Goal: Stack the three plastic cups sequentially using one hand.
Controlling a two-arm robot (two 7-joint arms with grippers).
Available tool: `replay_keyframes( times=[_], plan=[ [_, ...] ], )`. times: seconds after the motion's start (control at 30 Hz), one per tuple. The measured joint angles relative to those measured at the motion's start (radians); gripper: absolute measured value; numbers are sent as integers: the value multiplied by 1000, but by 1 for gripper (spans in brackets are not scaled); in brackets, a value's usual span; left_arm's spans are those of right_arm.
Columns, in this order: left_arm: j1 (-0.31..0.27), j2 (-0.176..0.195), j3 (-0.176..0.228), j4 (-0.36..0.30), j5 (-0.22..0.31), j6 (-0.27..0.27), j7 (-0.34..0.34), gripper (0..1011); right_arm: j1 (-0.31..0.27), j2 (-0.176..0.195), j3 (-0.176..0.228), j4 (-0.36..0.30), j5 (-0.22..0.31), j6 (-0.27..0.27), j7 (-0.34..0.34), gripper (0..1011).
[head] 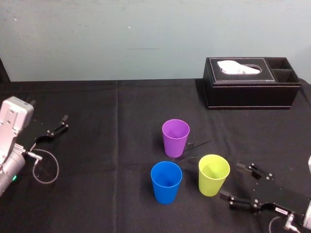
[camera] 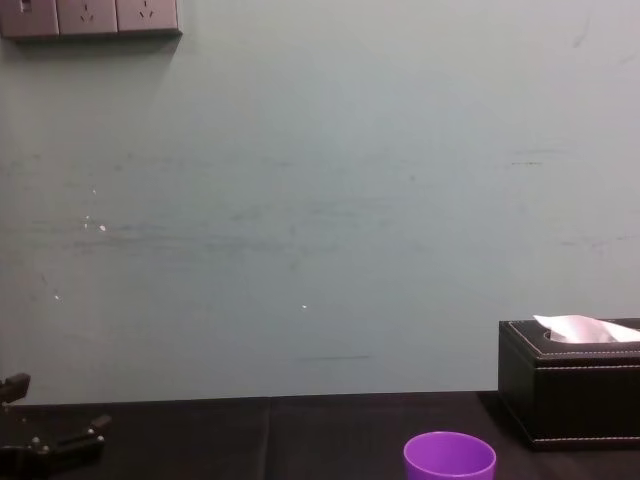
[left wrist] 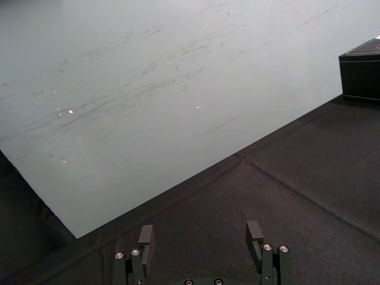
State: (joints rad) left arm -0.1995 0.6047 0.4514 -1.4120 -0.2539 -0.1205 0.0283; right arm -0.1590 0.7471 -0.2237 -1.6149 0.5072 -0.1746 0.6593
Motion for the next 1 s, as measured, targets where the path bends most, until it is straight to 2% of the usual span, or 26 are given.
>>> replay_keyframes(
  times=[0.53, 1.0],
  plan=[
    [0, 0, 0, 0, 0, 0, 0, 1010, 23, -19, -23, -2, 9, 22, -5, 1002],
    [0, 0, 0, 0, 0, 0, 0, 1010, 29, -30, -28, 3, -28, 5, -33, 1002]
  ],
)
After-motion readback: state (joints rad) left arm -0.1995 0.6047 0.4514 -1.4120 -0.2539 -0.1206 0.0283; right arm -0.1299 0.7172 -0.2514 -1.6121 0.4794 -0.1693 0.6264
